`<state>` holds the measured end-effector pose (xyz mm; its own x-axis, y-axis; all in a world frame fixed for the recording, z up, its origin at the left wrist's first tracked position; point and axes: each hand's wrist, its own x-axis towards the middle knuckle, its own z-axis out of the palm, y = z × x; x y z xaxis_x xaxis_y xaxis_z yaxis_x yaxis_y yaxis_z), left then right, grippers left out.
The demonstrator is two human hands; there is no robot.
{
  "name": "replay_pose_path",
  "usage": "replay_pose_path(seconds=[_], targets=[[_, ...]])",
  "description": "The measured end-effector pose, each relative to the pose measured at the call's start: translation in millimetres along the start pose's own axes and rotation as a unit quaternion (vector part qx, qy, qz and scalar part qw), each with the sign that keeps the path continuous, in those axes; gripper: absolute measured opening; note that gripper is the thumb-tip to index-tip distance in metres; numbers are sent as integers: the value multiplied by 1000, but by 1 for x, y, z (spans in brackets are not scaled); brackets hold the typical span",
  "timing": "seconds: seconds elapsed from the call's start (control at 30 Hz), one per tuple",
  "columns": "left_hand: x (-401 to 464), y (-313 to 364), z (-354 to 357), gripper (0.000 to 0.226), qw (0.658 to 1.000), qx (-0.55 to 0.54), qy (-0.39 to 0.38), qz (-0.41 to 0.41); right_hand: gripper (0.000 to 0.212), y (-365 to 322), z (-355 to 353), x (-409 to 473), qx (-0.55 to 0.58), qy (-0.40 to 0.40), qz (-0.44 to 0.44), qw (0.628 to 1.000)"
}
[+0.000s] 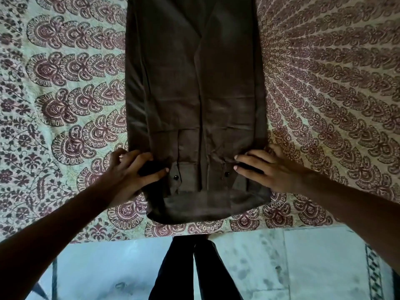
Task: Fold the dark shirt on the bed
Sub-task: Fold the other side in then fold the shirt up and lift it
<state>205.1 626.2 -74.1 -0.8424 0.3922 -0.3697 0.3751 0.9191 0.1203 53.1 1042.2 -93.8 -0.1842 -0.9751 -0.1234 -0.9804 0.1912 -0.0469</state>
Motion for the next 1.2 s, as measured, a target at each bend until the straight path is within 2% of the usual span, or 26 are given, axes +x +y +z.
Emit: replay_pose_path(seconds=[0.1, 0.2, 0.3, 0.4, 0.43, 0.47, 0.5, 0.53, 0.6, 0.67, 0.77, 0.83, 0.93, 0.97, 1.03, 1.07, 1.13, 1.2], targets=[[7, 5, -1, 54, 999, -27, 34, 24, 42, -7, -2, 18, 67, 65, 25, 995], [23, 5, -12, 52, 995, -94, 27, 28, 38, -11, -5, 27, 144, 105, 93, 980], [42, -2, -31, 47, 971, -219, 96, -29, 30, -12, -10, 35, 262, 174, 197, 929], [57, -10, -70, 53, 891, -398, 132, -171, 18, -5, -27, 53, 413, 270, 279, 824], [63, -12, -77, 65, 840, -476, 134, -223, 17, -1, -37, 61, 441, 301, 296, 792], [69, -19, -85, 78, 793, -526, 140, -273, 24, 6, -45, 72, 471, 323, 318, 757], [76, -26, -92, 81, 766, -551, 156, -292, 35, 16, -52, 82, 498, 342, 344, 719], [85, -38, -95, 72, 747, -573, 185, -281, 42, 29, -56, 93, 516, 359, 366, 687], [105, -62, -99, 35, 716, -594, 223, -289, 43, 59, -61, 116, 518, 379, 400, 654], [132, -85, -103, 24, 701, -588, 239, -326, 32, 93, -65, 142, 502, 375, 440, 643], [166, -114, -99, 17, 707, -562, 264, -339, 21, 140, -70, 174, 454, 364, 468, 665], [184, -127, -96, 17, 693, -557, 261, -376, 17, 167, -72, 194, 464, 332, 479, 667], [200, -142, -87, 14, 657, -569, 232, -438, 26, 199, -53, 203, 469, 275, 519, 659], [203, -148, -85, 19, 647, -574, 221, -452, 31, 205, -46, 203, 466, 262, 532, 656], [206, -157, -82, 34, 624, -596, 212, -460, 58, 211, -35, 200, 464, 236, 558, 646], [207, -161, -81, 39, 616, -606, 211, -457, 61, 213, -33, 198, 464, 231, 569, 638], [207, -164, -83, 41, 624, -601, 205, -455, 56, 213, -36, 196, 451, 222, 587, 634], [207, -166, -84, 46, 648, -578, 193, -457, 58, 213, -39, 193, 427, 215, 602, 639]])
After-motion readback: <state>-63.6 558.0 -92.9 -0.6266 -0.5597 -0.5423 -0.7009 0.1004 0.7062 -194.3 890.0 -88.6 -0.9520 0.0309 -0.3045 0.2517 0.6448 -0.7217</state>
